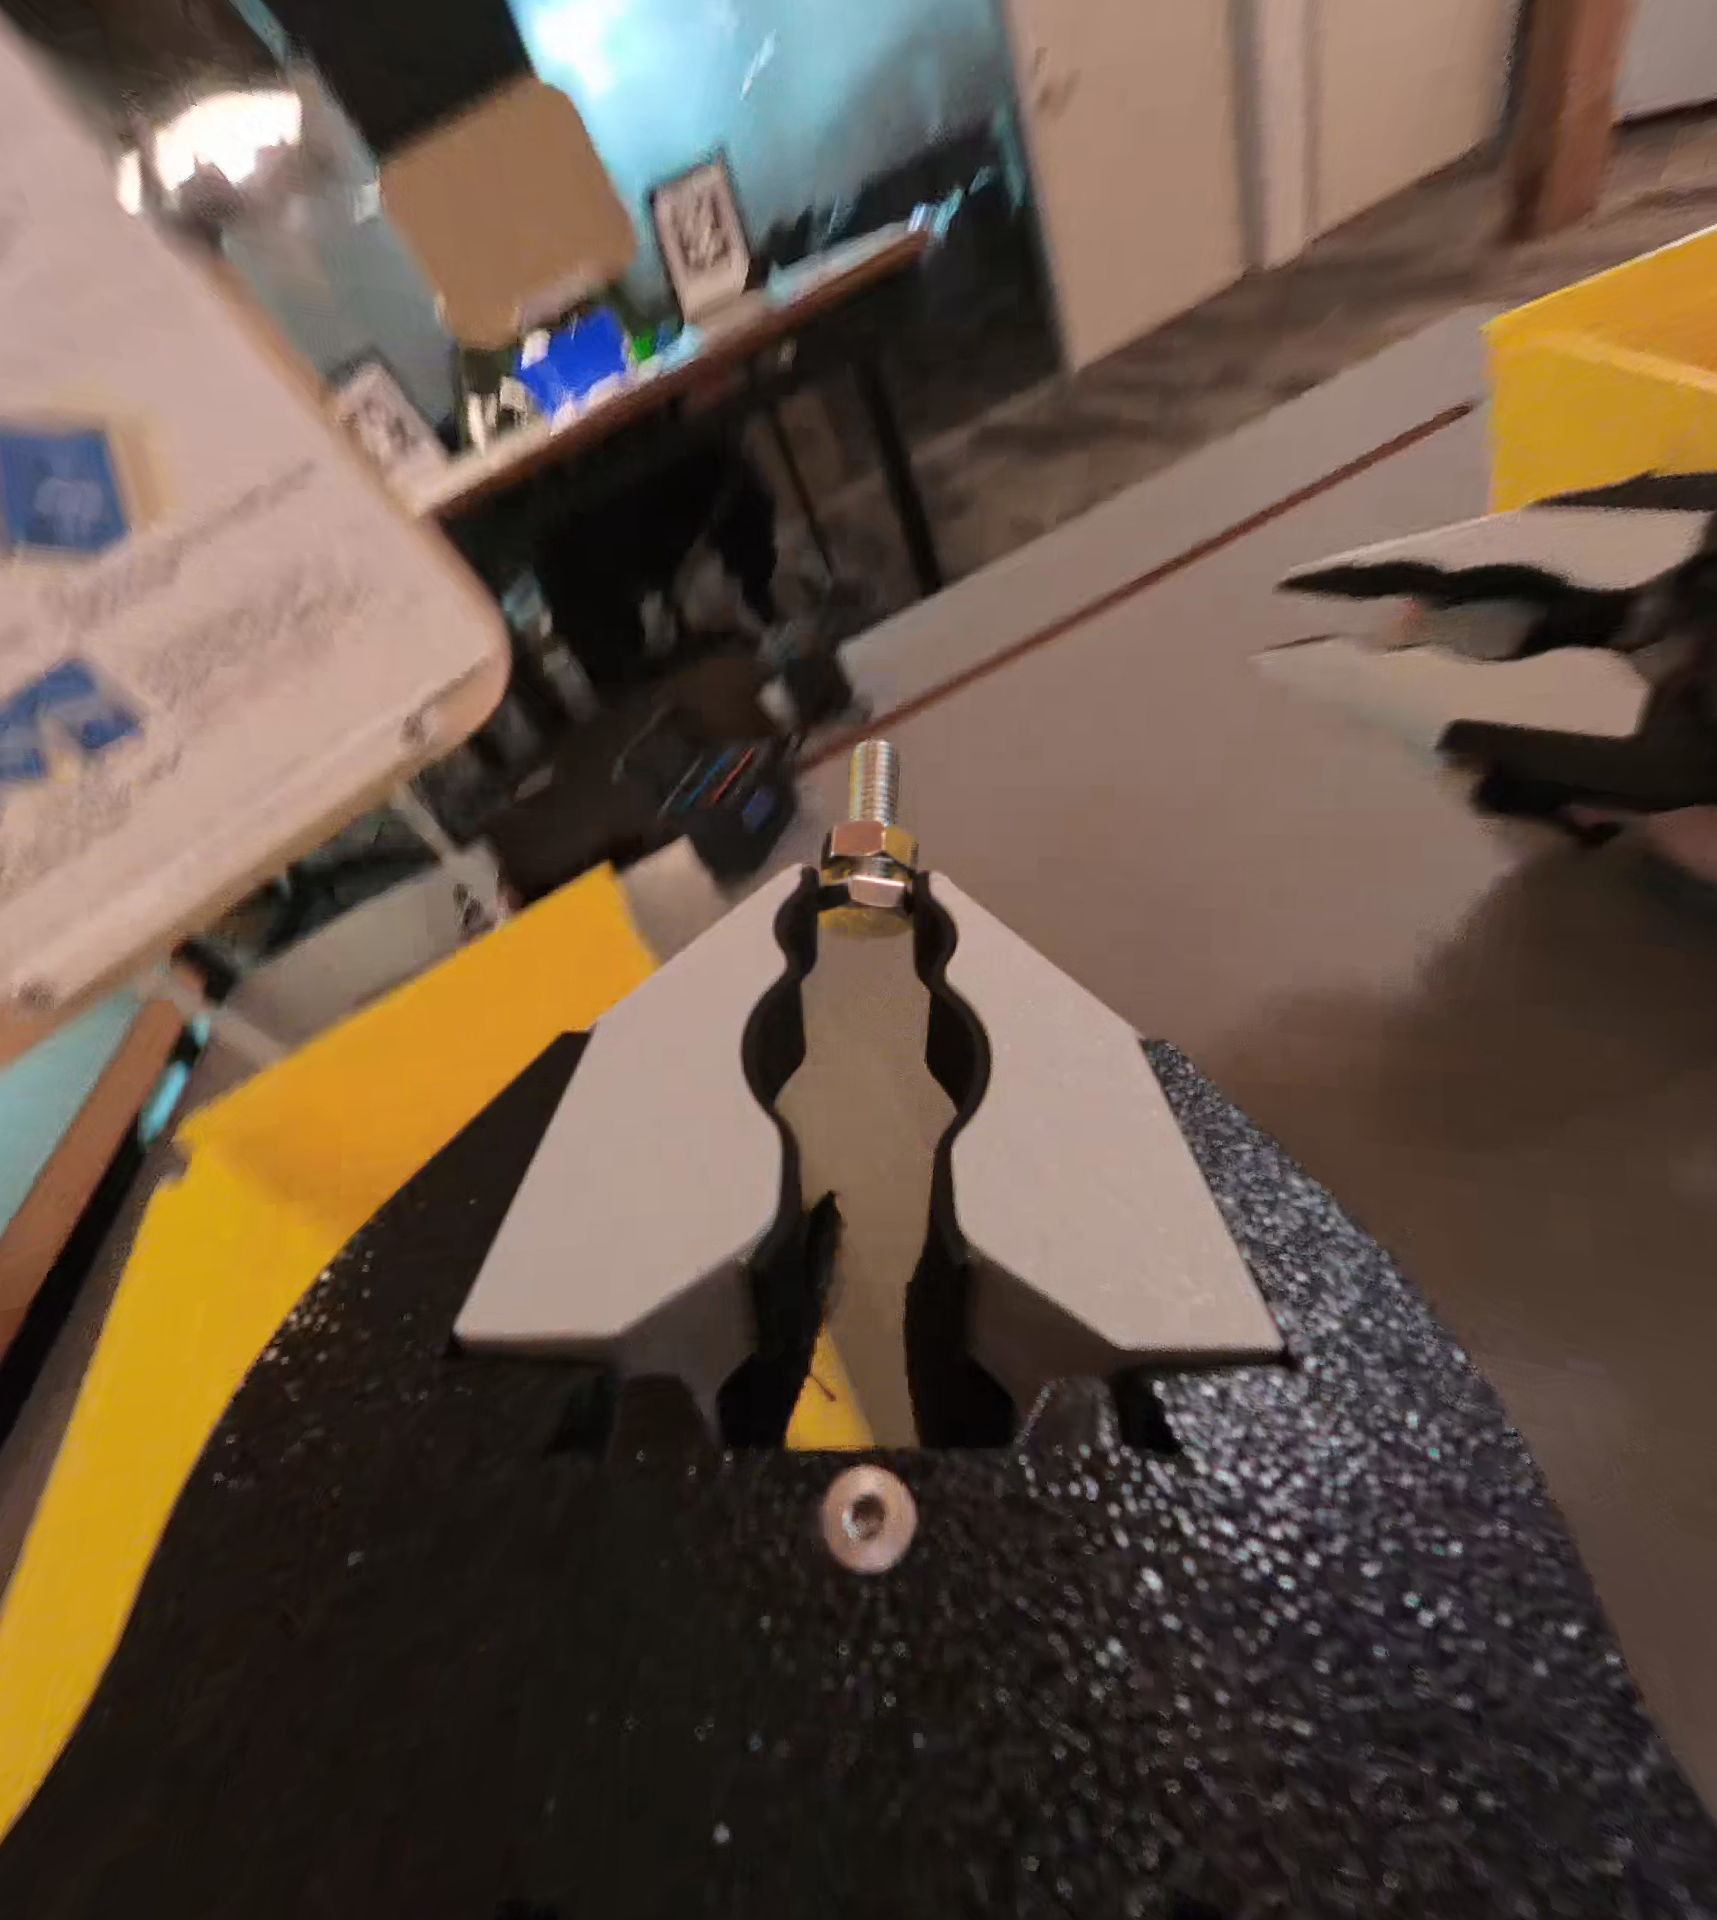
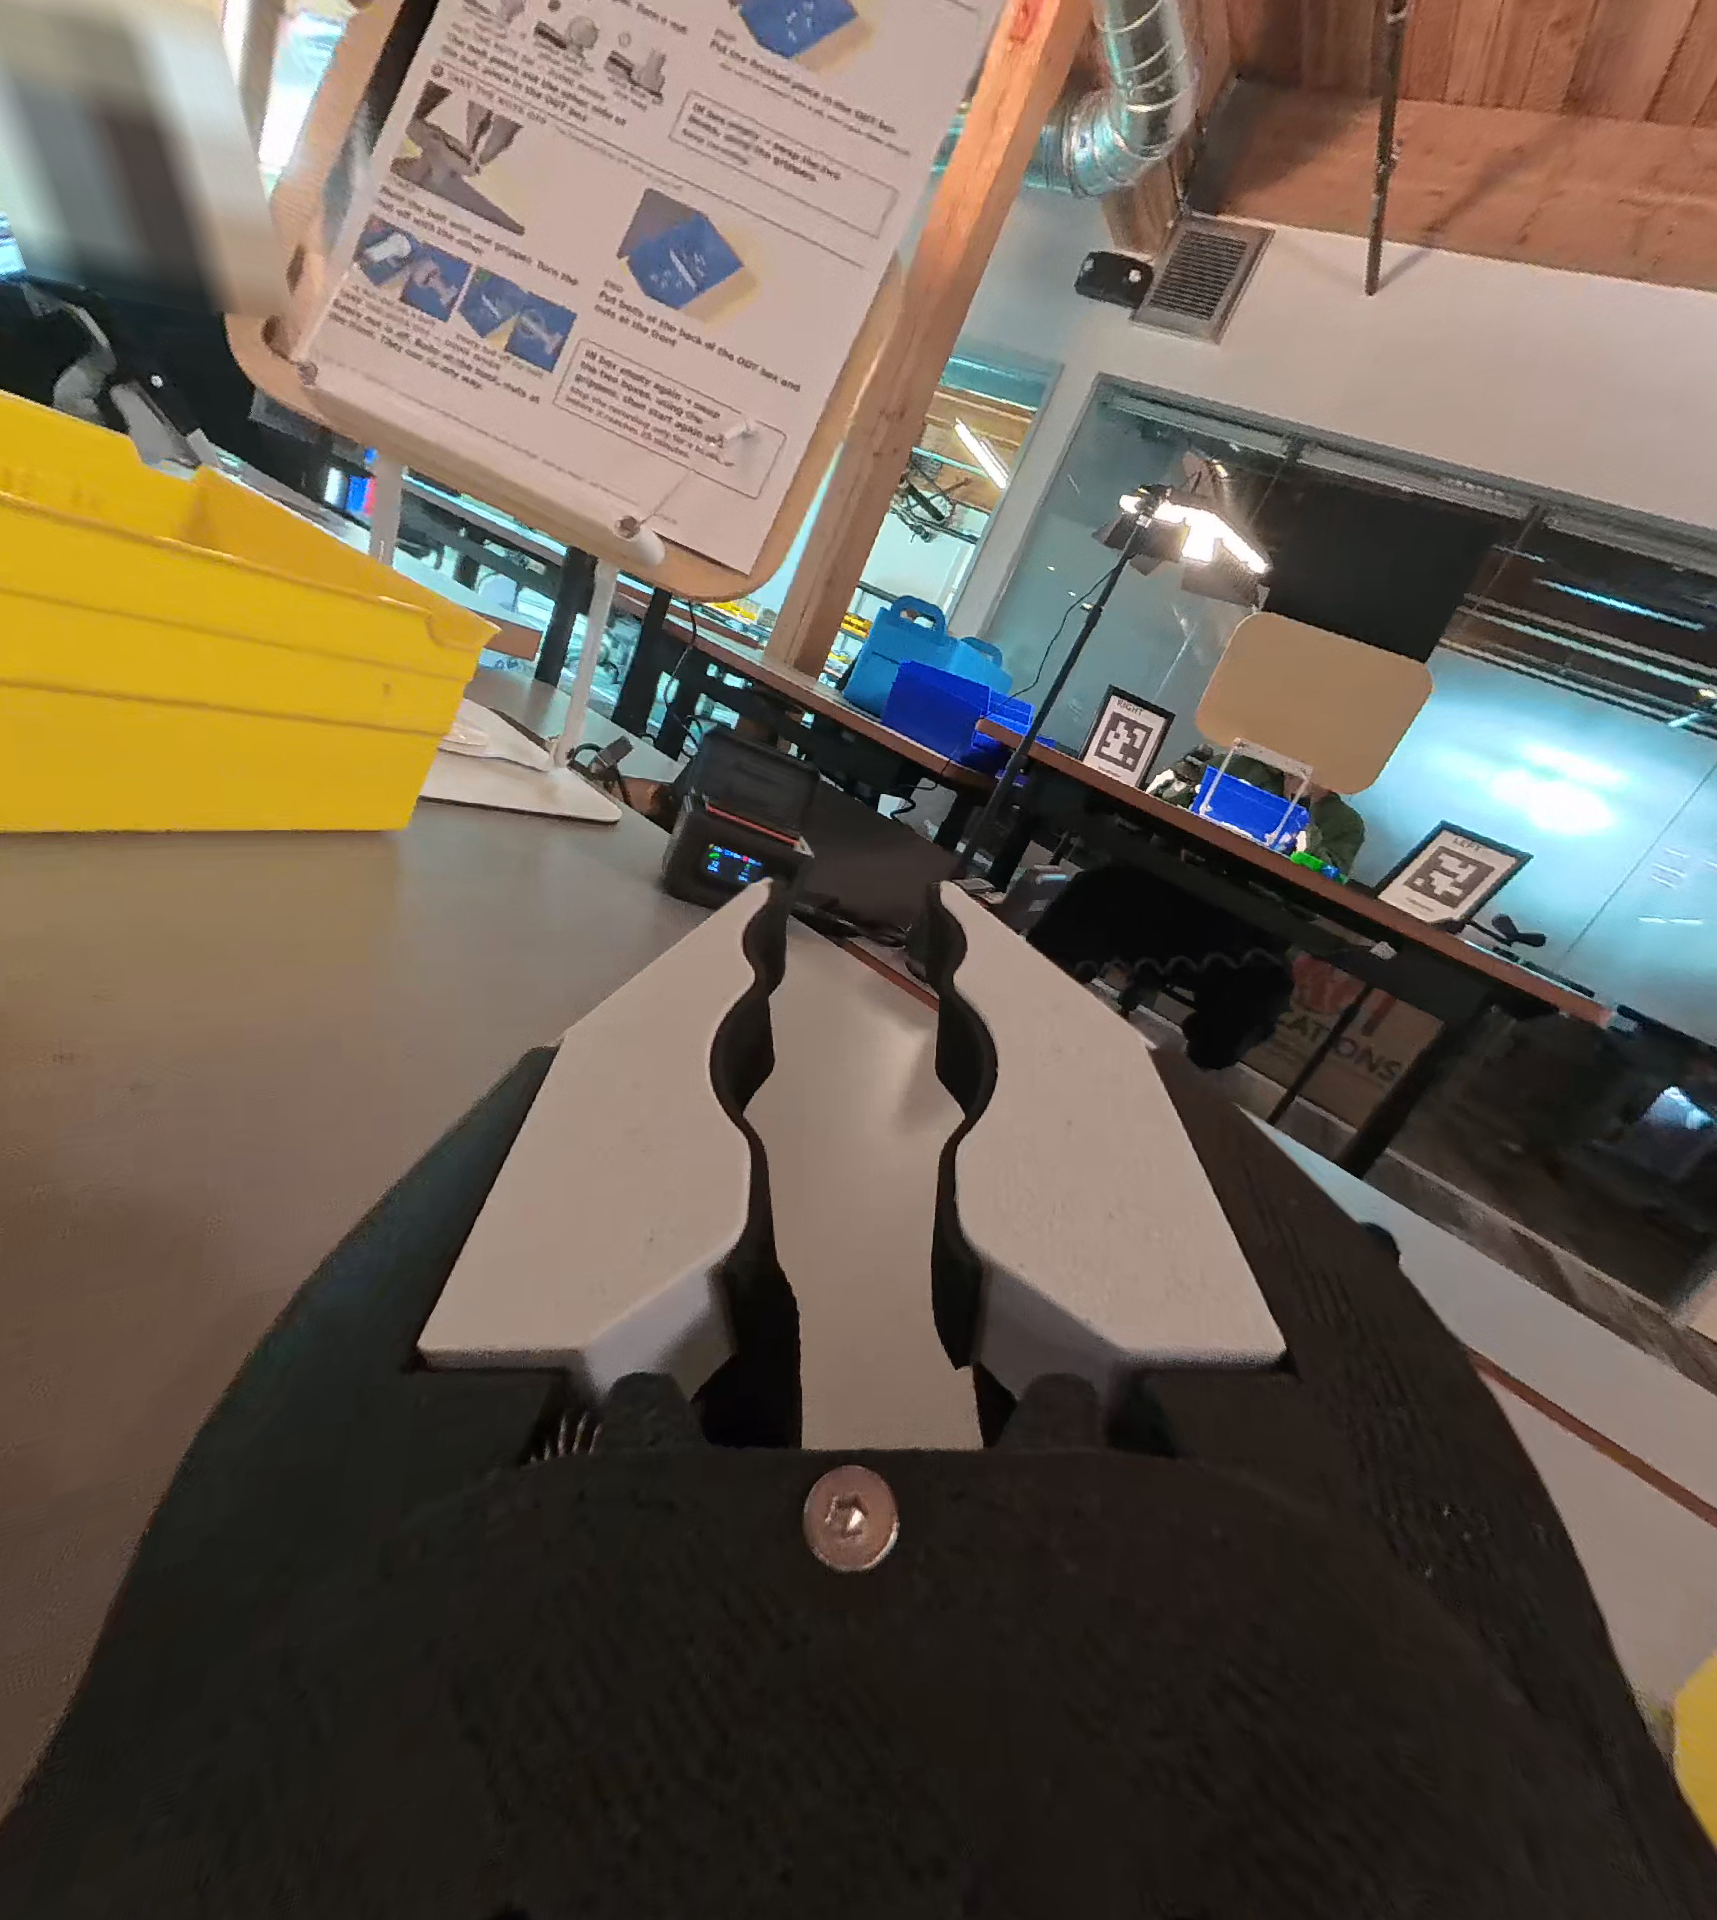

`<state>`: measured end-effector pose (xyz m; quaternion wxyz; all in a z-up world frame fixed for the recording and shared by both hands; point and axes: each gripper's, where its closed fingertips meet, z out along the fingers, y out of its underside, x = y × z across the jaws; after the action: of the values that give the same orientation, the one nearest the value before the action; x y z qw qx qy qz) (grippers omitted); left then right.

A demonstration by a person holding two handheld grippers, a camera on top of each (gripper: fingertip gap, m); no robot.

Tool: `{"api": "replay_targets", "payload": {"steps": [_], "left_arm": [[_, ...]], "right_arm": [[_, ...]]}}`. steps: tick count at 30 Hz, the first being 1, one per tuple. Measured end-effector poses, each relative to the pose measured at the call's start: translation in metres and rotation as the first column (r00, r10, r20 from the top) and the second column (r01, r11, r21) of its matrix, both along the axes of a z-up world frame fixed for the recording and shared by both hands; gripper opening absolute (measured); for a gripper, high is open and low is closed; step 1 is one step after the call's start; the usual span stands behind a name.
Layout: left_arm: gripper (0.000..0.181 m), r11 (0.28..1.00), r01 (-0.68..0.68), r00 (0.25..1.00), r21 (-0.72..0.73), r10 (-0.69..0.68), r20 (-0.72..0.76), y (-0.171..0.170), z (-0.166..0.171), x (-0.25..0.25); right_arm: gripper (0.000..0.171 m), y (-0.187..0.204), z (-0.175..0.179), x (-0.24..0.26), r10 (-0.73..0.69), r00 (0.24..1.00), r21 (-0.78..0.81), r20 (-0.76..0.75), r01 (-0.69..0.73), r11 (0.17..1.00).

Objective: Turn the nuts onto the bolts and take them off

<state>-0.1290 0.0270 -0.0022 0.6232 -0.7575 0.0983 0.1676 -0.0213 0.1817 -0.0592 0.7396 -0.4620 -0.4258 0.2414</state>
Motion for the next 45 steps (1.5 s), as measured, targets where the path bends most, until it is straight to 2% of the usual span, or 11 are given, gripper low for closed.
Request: {"api": "replay_targets", "payload": {"steps": [3, 6, 14, 20, 21, 22, 26, 34, 39, 43, 45], "left_arm": [[0.016, 0.994, 0.090, 0.991, 0.068, -0.083, -0.100, 0.042, -0.014, 0.043], [0.016, 0.978, 0.206, 0.976, 0.024, -0.203, -0.083, 0.083, -0.045, 0.072], [0.016, 0.952, 0.300, 0.948, 0.062, -0.290, -0.133, 0.162, -0.085, 0.076], [0.016, 0.919, 0.395, 0.894, -0.009, -0.386, -0.228, 0.170, -0.103, 0.083], [0.014, 0.914, 0.405, 0.890, -0.015, -0.398, -0.222, 0.169, -0.105, 0.084], [0.000, 0.906, 0.422, 0.885, -0.019, -0.416, -0.209, 0.168, -0.106, 0.086], [0.000, 0.903, 0.431, 0.886, -0.008, -0.425, -0.184, 0.172, -0.105, 0.078], [0.000, 0.935, 0.353, 0.934, -0.043, -0.349, 0.080, 0.177, -0.114, 0.040], [0.000, 0.943, 0.332, 0.940, -0.018, -0.329, 0.090, 0.167, -0.108, 0.024], [0.000, 0.924, 0.383, 0.911, 0.019, -0.381, 0.156, 0.161, -0.105, 0.031], [0.000, 0.919, 0.393, 0.902, 0.032, -0.392, 0.178, 0.159, -0.103, 0.034]], "right_arm": [[0.024, 0.007, 0.003, 0.006, -0.016, 0.999, -0.017, -0.029, 0.015, 1.000], [0.024, 0.010, 0.005, 0.011, -0.030, 0.999, -0.004, -0.038, 0.030, 1.000], [0.021, 0.018, 0.003, 0.016, -0.065, 0.998, 0.024, -0.013, 0.065, 0.998], [0.021, 0.020, 0.000, 0.018, -0.101, 0.995, 0.040, 0.017, 0.100, 0.994], [0.020, 0.020, -0.001, 0.016, -0.107, 0.994, 0.054, 0.026, 0.106, 0.993], [0.020, 0.021, -0.002, 0.013, -0.114, 0.993, 0.066, 0.038, 0.111, 0.992], [0.020, 0.031, -0.008, 0.000, -0.145, 0.985, 0.098, 0.089, 0.136, 0.986], [0.020, 0.058, -0.010, -0.002, -0.205, 0.976, 0.028, 0.075, 0.203, 0.979], [0.020, 0.048, -0.009, 0.001, -0.138, 0.989, -0.003, 0.058, 0.139, 0.990], [0.020, 0.026, -0.017, -0.009, -0.090, 0.984, 0.082, 0.153, 0.078, 0.994], [0.010, 0.014, -0.028, -0.018, -0.035, 0.971, 0.096, 0.238, 0.013, 0.995]]}}
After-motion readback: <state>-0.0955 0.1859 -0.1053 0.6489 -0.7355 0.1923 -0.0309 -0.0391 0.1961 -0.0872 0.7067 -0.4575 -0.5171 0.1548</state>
